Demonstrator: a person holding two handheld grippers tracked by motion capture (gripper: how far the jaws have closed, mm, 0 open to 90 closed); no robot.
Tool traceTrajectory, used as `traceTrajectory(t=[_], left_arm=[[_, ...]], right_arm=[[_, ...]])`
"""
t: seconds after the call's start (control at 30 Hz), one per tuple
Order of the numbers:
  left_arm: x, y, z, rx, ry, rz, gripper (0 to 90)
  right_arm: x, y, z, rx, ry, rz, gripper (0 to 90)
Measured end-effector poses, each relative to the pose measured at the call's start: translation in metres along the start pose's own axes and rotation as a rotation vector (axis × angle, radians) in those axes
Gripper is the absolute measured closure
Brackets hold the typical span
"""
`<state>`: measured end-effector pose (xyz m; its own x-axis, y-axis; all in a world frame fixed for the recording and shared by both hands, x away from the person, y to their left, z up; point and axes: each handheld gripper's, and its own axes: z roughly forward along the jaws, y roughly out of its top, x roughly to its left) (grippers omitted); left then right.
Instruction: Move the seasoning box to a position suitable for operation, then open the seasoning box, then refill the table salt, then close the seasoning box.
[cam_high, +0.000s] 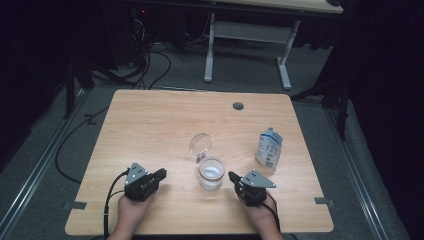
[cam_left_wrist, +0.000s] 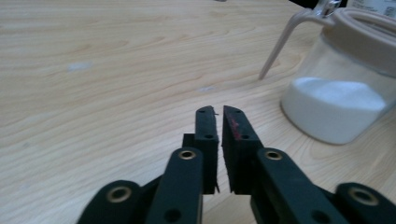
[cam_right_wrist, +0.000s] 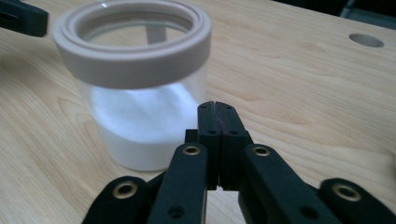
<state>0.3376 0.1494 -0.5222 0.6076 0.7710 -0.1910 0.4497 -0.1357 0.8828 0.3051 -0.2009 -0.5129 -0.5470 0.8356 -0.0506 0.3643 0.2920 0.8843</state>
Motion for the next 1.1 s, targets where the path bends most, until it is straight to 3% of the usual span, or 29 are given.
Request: traceTrajectory(t=[0.37, 0.77, 1.1], left_arm=[[-0.028, 0.041, 0.027, -0.024, -0.045, 0.004, 89.9], [-0.042, 0.075, 0.04, -0.086, -0.071, 0.007, 90.0], [-0.051, 0.074, 0.039, -0.09, -0.093, 0.026, 90.0]], right_arm=[[0.009, 0.002, -0.001, -0.011, 0.025, -0.025, 90.0], [0.011, 0.001, -0.001, -0.016, 0.031, -0.033, 90.0], [0.012, 0.001, -0.001, -0.016, 0.026, -0.039, 90.0]])
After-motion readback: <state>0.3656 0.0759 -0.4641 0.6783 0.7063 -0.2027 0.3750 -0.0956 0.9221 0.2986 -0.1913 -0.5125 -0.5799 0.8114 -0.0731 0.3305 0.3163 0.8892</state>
